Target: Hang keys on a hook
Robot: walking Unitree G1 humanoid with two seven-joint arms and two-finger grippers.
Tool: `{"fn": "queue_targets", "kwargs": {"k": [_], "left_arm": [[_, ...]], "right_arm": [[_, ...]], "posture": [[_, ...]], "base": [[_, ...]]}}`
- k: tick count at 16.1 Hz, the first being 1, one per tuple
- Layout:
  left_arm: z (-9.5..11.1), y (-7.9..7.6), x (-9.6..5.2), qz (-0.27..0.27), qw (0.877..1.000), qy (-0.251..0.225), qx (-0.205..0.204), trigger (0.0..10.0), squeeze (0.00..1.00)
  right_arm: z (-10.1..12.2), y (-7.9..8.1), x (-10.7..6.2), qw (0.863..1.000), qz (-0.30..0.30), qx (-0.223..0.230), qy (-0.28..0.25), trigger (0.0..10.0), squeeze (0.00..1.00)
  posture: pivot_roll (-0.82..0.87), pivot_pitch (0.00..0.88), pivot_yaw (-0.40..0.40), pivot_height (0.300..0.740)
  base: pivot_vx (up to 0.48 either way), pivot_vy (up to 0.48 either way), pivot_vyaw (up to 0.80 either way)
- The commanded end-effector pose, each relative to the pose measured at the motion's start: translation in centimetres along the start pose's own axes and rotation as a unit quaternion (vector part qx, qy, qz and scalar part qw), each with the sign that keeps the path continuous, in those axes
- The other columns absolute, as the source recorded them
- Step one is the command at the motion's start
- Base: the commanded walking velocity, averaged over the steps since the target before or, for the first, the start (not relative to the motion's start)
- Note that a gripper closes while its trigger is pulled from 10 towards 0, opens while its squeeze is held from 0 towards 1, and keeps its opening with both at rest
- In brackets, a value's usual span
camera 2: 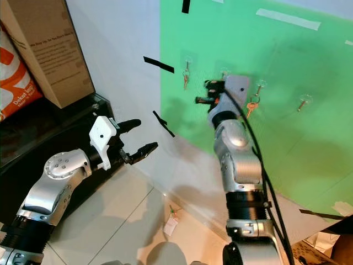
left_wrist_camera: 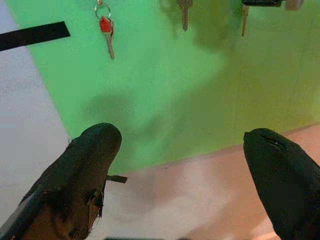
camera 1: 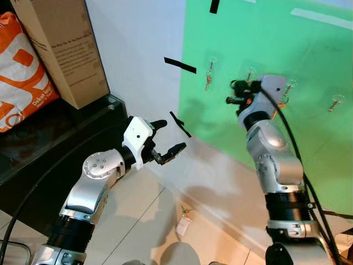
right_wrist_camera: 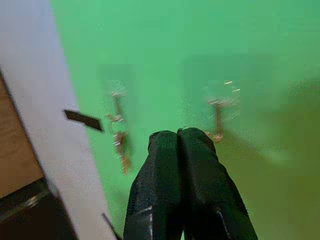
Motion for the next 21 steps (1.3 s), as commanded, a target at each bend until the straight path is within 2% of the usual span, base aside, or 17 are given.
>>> {"fn": "queue_targets", "kwargs": {"k": [1, 6, 14, 21], "left_arm": [[0.8, -0.1, 0.2, -0.008, 1.0, -0.01, 0.008, 10.0, 0.02], [1.0, -0.1, 0.5, -0.016, 1.0, -0.015, 0.006, 10.0, 0.02], [1.1, 0.0, 0.4, -0.014, 1.0, -0.014, 0.009, 10.0, 0.02], [1.0, 0.0, 0.3, -0.015, 1.0, -0.013, 0.011, 10.0, 0.02]], "right_arm": [[0.7, -0.6, 0.3, 1.0, -0.016, 0.002, -0.016, 10.0, 0.0], [1.1, -1.3, 1.1, 0.999, -0.02, 0.014, -0.025, 10.0, 0.0], [0.8, -1.0, 1.8, 1.0, -0.011, 0.015, -0.021, 10.0, 0.0], [0.4, -2.0, 2.1, 0.999, -0.047, 0.009, -0.015, 10.0, 0.0]], "posture": [[-0.05, 0.0, -0.016, 0.74], [-0.05, 0.0, -0.008, 0.74], [-0.04, 0.0, -0.02, 0.74], [-0.03, 0.0, -0.028, 0.74]], "base": [[0.0, 0.0, 0.0], [0.0, 0.0, 0.0], [0.0, 0.0, 0.0], [0.0, 0.0, 0.0]]}}
Point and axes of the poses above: a point about 5 cm out from each wrist's last joint towards the gripper, its own x axis pointing out of the wrist towards the gripper, its own z axis along the axis of the wrist's last joint, y = z × x, the point moved 1 cm from there along x, pointing out of the wrist towards the gripper, and after that the axes turned 3 degrees about -x, right-handed, at the moved point
